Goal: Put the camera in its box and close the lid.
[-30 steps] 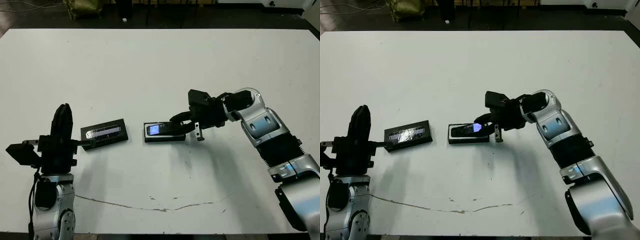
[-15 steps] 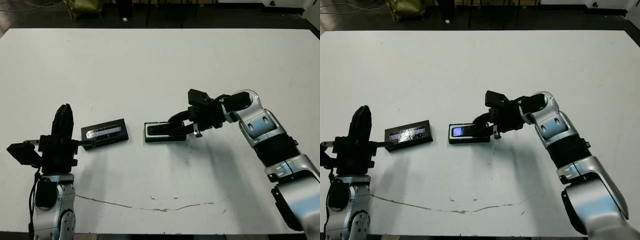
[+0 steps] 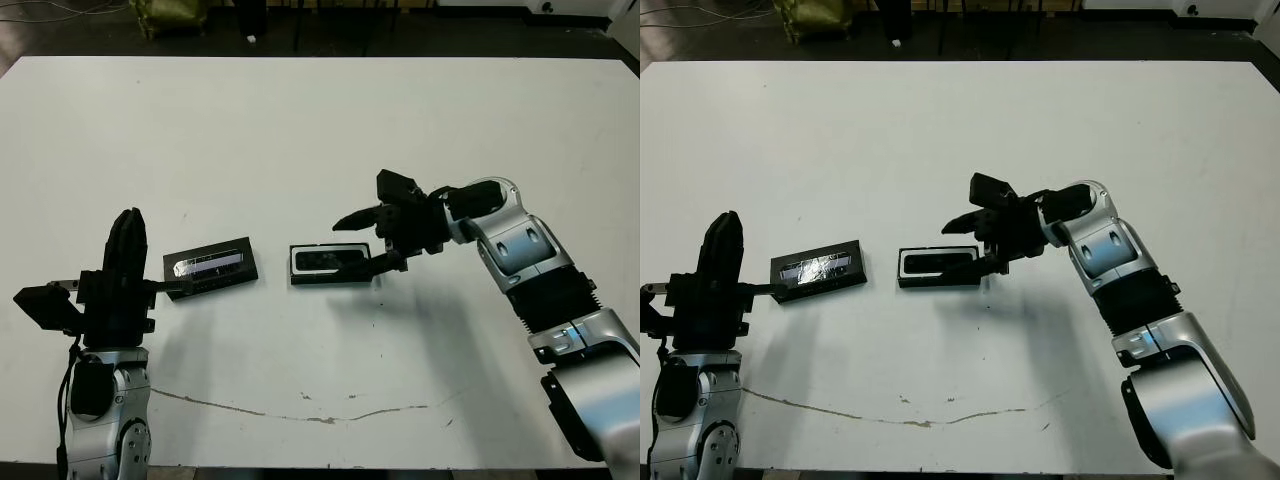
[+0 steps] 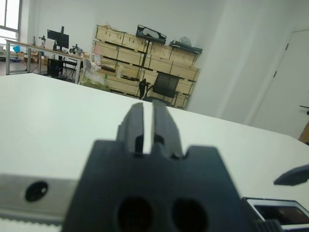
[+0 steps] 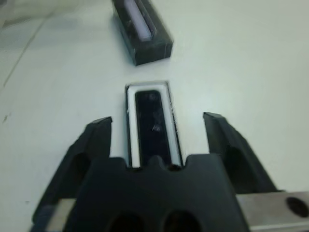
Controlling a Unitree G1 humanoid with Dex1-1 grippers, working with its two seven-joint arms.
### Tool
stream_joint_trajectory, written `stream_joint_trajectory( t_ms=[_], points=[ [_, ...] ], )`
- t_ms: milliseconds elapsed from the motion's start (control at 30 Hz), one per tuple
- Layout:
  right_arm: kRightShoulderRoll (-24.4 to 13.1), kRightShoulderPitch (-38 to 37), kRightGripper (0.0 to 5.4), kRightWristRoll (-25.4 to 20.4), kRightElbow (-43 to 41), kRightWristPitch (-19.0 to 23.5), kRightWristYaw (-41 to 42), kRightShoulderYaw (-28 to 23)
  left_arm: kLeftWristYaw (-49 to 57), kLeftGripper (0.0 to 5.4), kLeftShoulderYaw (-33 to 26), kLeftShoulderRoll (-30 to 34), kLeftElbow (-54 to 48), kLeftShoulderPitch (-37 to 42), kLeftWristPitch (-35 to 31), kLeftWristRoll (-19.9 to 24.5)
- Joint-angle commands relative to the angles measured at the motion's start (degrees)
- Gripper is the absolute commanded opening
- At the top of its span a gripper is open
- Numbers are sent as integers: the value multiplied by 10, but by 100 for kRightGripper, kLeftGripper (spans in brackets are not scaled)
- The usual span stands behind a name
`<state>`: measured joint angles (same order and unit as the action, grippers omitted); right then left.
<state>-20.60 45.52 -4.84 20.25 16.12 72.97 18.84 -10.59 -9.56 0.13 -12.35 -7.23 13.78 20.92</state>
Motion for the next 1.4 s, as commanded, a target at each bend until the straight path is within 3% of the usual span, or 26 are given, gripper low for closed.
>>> stream_joint_trajectory(
  t_ms=[33, 167, 300, 367, 533, 667, 800, 933, 1033, 1133, 1200, 1300, 1400],
  points=[
    [-11, -18, 416, -26, -31, 51, -21, -30, 7, 0, -1, 1, -4, -14, -17, -1],
    [-5, -56, 335, -71, -93, 106, -85, -90, 2, 0, -2, 1, 0, -12, -13, 0],
    [19, -113, 245, -94, -144, 57, -173, -149, 3, 0, -1, 0, -2, -12, -15, 1],
    [21, -138, 199, -96, -180, 53, -218, -165, 7, 0, 0, -1, -4, -13, -17, -3],
    [-1, -187, 86, -82, -249, 34, -272, -174, -4, 0, -4, 5, 9, -7, -2, -4],
    [-7, -213, 2, -97, -260, 11, -284, -192, -8, 0, -9, 12, 10, -3, 5, -12],
    [-24, -229, 2, -88, -272, -10, -295, -201, -26, 0, -19, 20, 24, 9, 27, -7],
    [-16, -245, 2, -110, -302, 27, -336, -217, -29, 0, -29, 31, 28, 21, 48, -25],
    [-4, -254, 2, -120, -286, -9, -352, -231, -10, 0, -31, 34, 6, 20, 40, -46],
    [0, -254, 2, -150, -265, -8, -350, -250, -7, 0, -39, 55, -11, 24, 37, -64],
    [-5, -255, 2, -161, -261, -5, -351, -260, -19, 0, -51, 84, -17, 31, 20, -59],
    [-18, -261, 2, -165, -275, 17, -367, -272, -44, 0, -68, 149, -49, 35, -54, -38],
    [-26, -264, 2, -167, -286, 38, -387, -281, -117, 0, -87, 239, -46, 53, -111, -4]
  ],
)
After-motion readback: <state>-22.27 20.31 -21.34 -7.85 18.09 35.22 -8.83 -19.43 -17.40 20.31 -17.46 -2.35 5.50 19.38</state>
